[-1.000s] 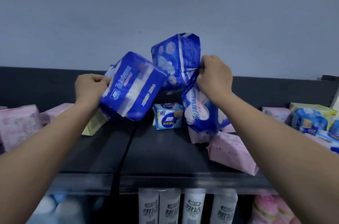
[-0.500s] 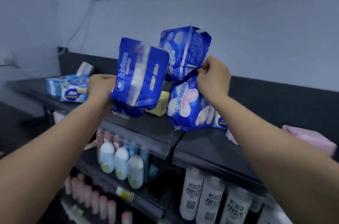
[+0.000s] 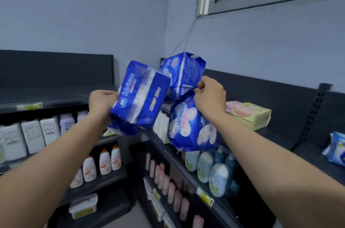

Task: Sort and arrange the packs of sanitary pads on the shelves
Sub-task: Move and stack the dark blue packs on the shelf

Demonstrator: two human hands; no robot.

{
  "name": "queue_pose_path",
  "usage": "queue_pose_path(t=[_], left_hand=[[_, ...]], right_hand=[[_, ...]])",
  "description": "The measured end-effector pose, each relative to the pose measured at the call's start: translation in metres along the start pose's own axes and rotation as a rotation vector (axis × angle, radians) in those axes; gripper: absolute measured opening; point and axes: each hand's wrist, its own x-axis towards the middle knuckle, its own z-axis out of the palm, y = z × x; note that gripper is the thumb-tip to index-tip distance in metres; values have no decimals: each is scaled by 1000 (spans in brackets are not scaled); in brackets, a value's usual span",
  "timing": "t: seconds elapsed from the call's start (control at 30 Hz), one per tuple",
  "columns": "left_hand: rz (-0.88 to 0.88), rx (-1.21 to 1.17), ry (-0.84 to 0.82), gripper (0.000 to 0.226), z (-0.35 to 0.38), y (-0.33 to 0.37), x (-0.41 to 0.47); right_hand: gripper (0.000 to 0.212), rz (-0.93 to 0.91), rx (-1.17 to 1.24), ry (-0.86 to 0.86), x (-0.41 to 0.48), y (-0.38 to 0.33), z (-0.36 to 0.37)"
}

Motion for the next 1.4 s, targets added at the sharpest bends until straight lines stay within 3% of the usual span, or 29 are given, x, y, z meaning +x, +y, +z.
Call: queue_pose_path(t=[0.43,0.57,0.63,0.83,1.1,1.4], left_hand=[[16,205,308,26,-256,-14,122],[55,272,394,11,-320,-15,152],[71,322,437,14,-354,-17,168],[113,524,554,28,-431,-22,207],[281,853,672,23,-511,-14,280],[458,1256,659,20,-597,-3,384]], right_hand=[[15,-173,215,-176,-1,-219,207],[12,-237,269,-197,-5,-280,262],[13,-260,299,-217,-5,-310,291],[13,-334,337,-259,-2,-381,355],[12,-517,366,-234,27,-477,450],[11,-588,501,-237,75,-576,555]])
